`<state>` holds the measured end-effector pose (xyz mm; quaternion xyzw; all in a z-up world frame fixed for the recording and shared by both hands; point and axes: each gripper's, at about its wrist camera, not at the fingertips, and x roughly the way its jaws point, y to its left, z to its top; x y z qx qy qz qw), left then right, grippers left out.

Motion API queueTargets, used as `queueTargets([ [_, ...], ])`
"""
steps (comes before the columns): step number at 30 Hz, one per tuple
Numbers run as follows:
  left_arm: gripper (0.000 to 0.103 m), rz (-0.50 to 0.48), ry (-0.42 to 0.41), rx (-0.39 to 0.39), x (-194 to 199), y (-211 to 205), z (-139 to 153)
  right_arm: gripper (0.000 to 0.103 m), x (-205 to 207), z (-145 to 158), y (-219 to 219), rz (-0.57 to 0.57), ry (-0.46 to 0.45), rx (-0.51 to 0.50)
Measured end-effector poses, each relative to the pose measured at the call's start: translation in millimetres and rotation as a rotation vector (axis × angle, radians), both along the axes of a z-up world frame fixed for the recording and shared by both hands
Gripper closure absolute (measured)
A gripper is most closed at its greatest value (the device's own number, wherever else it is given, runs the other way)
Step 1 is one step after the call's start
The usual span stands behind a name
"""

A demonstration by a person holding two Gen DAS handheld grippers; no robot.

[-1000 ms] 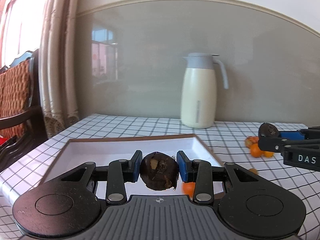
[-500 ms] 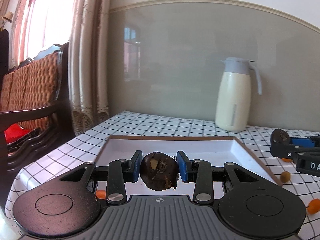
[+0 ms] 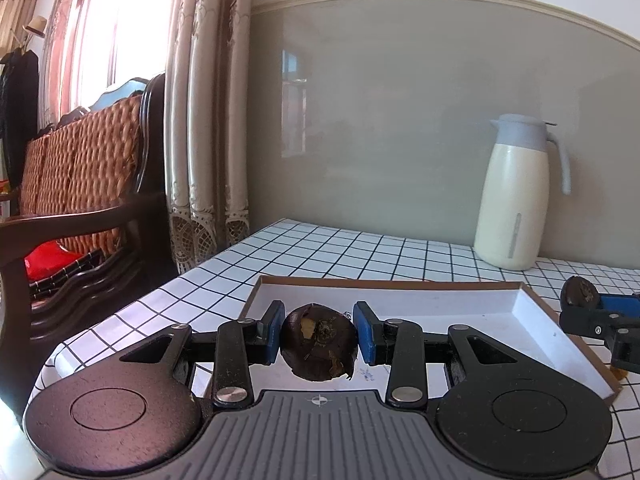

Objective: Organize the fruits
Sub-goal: 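Carry the mangosteen in the left tool and the plum in the right tool over the box, then open the left tool releasing the mangosteen while the right tool releases the plum into the box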

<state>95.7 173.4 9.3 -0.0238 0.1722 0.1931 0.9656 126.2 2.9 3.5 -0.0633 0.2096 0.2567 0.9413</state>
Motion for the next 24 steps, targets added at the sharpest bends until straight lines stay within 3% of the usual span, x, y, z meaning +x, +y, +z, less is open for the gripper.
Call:
queueTargets([
  [24,0.065,0.056,0.066,-0.014,30.4,28.0,-11.3,0.073,35.1,-10.4,21.6,0.011,0.055,-0.009],
])
